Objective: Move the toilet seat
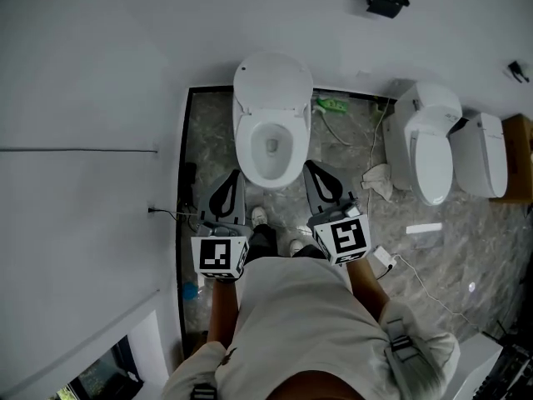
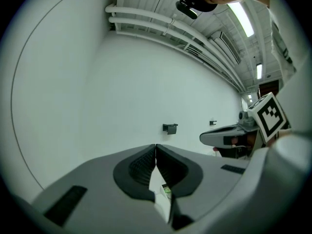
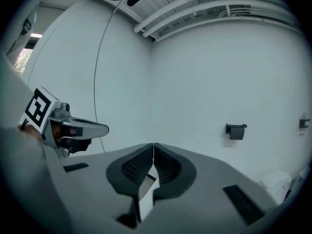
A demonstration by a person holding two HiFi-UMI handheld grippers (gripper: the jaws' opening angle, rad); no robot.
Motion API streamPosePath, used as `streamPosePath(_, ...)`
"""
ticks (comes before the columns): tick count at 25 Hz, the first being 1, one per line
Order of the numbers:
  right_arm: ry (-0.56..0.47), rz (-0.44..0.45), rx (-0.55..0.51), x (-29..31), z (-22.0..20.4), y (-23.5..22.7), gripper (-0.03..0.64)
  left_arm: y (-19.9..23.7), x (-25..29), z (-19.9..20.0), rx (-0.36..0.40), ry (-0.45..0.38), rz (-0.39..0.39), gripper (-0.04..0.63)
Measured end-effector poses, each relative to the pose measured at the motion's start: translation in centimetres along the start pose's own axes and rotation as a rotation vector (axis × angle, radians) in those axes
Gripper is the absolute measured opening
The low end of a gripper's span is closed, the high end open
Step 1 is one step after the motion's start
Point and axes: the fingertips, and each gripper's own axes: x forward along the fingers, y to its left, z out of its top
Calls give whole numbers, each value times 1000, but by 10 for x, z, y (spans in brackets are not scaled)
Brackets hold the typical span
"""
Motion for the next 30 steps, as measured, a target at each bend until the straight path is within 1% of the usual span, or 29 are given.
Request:
streamPosePath(5, 39, -42, 8, 38, -1, -2, 21, 34, 31, -6, -20, 19, -66, 23)
streamPosePath(9, 70, -97, 7, 57, -8, -3, 21, 56, 50, -19, -28, 33, -112, 23)
streamPosePath(15, 98, -152, -3, 80, -15, -2, 21, 79, 73, -31, -20, 43, -184, 23)
streamPosePath(19, 111, -195, 32, 90, -26, -4, 21, 92, 88, -48, -19, 52, -220, 23)
streamPosePath(23, 110, -218, 89, 90, -37, -9, 21, 99, 98, -62, -18, 66, -248, 23)
streamPosePath(27, 134, -256, 86, 91, -56, -20, 21, 100, 107, -78, -21, 82, -257, 23)
streamPosePath(30, 151, -258, 87, 94, -71, -25, 21, 98, 114, -90, -20, 90, -250, 23)
